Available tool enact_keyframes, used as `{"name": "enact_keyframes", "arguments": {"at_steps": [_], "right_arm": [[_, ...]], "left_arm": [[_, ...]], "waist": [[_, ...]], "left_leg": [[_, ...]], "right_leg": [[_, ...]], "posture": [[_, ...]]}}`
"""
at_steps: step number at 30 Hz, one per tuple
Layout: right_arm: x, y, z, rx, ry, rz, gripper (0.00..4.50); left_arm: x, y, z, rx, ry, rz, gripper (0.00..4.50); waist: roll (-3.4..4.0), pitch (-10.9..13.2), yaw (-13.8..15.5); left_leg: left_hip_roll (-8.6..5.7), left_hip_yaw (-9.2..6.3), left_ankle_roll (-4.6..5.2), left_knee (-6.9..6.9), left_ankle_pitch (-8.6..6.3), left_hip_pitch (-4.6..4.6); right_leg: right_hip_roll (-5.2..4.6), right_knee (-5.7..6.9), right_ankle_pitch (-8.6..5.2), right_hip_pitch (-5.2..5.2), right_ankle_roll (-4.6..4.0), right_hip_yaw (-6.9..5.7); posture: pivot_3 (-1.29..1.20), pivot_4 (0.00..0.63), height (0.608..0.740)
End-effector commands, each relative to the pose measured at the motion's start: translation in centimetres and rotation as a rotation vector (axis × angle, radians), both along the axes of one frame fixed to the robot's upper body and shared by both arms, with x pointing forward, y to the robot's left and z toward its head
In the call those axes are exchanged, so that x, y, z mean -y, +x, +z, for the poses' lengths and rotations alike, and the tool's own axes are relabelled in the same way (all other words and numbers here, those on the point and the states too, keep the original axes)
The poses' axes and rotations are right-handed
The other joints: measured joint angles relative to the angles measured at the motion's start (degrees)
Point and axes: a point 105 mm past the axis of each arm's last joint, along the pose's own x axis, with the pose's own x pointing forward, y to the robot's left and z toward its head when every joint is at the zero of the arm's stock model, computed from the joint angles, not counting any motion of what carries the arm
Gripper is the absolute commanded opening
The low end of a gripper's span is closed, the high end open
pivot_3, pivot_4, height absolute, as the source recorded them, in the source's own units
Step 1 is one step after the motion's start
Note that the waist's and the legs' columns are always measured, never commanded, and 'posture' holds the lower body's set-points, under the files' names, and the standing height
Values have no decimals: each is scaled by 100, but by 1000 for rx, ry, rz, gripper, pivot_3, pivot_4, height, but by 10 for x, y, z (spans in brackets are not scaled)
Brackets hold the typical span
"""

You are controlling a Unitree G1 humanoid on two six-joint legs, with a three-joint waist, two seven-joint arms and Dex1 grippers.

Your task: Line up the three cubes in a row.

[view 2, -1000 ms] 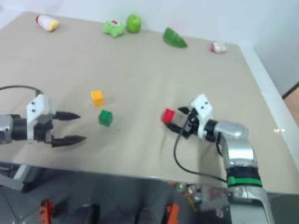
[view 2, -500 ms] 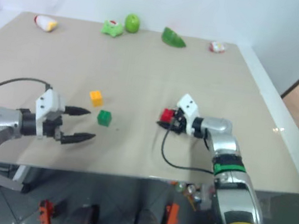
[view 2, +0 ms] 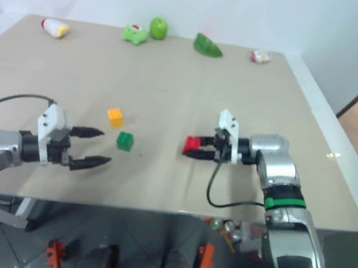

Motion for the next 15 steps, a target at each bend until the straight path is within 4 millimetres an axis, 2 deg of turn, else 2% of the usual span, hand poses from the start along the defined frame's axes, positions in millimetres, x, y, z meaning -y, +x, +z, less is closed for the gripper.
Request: {"name": "enact_keyframes", "arguments": {"at_steps": [1, 15], "right_arm": [[-1, -10, -1, 13, -52, 87, 1277], [7, -3, -21, 19, -145, 85, 1277]], "left_arm": [[-5, 1, 10, 36, -7, 11, 4241], [-7, -5, 10, 28, -11, 29, 4241]], "waist": [[0, 0, 0], [0, 0, -2]], "left_leg": [[0, 0, 0, 0, 0, 0], [0, 0, -1, 3, 2, 2]], "right_leg": [[0, 0, 0, 0, 0, 0], [0, 6, 2, -2, -3, 0]], "posture": [[0, 150, 733], [0, 150, 733]]}}
